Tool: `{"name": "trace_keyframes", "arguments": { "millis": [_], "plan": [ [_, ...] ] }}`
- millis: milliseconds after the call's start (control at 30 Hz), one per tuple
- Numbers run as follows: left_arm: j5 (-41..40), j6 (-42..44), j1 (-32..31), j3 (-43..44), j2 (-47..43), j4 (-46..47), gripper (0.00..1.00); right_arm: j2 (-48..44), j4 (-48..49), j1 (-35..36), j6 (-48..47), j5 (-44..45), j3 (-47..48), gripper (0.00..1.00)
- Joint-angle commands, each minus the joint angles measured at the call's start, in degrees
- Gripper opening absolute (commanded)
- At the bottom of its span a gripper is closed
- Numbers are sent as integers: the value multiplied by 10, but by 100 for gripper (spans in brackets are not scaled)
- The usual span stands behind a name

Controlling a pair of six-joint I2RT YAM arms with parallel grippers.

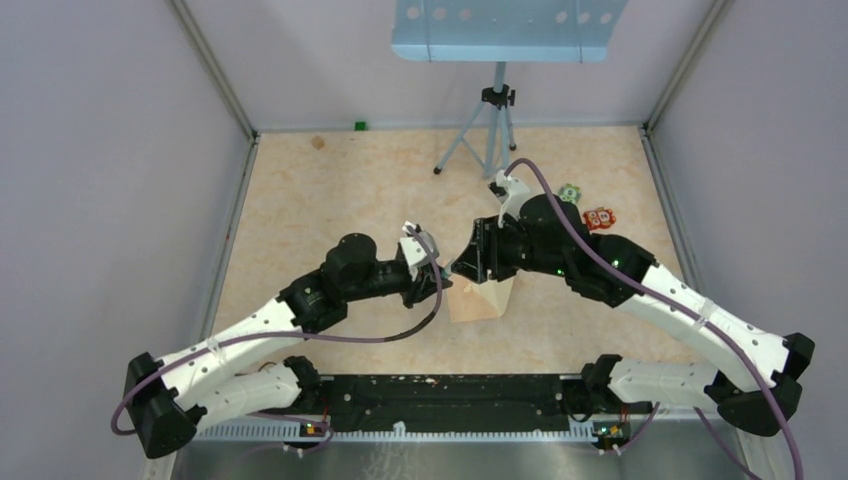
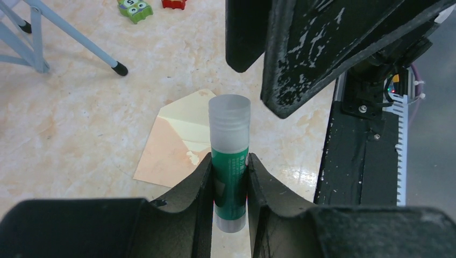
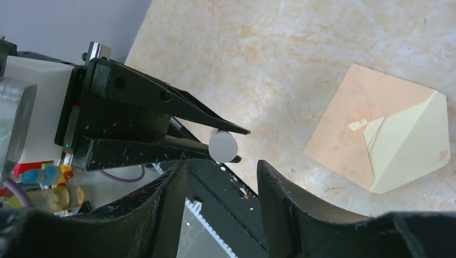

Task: Place the letter into the envelope and seal it

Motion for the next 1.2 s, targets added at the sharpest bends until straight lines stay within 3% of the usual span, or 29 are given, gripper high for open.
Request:
{"name": "trace_keyframes", "arguments": {
  "millis": [0,400,900,1167],
  "plan": [
    [-56,44,-24,32,2,-2,0,5,2,-4,-9,-15,25,50],
    [-93,52,-46,28,14,16,0,27,35,-4,3,-13,14,39],
    [-91,57,-47,14,-2,39,0,39,61,-13,8,-13,-5,37],
    [-89,55,-47,5,-7,48,0,41,72,-22,14,-18,-13,25]
  ]
}}
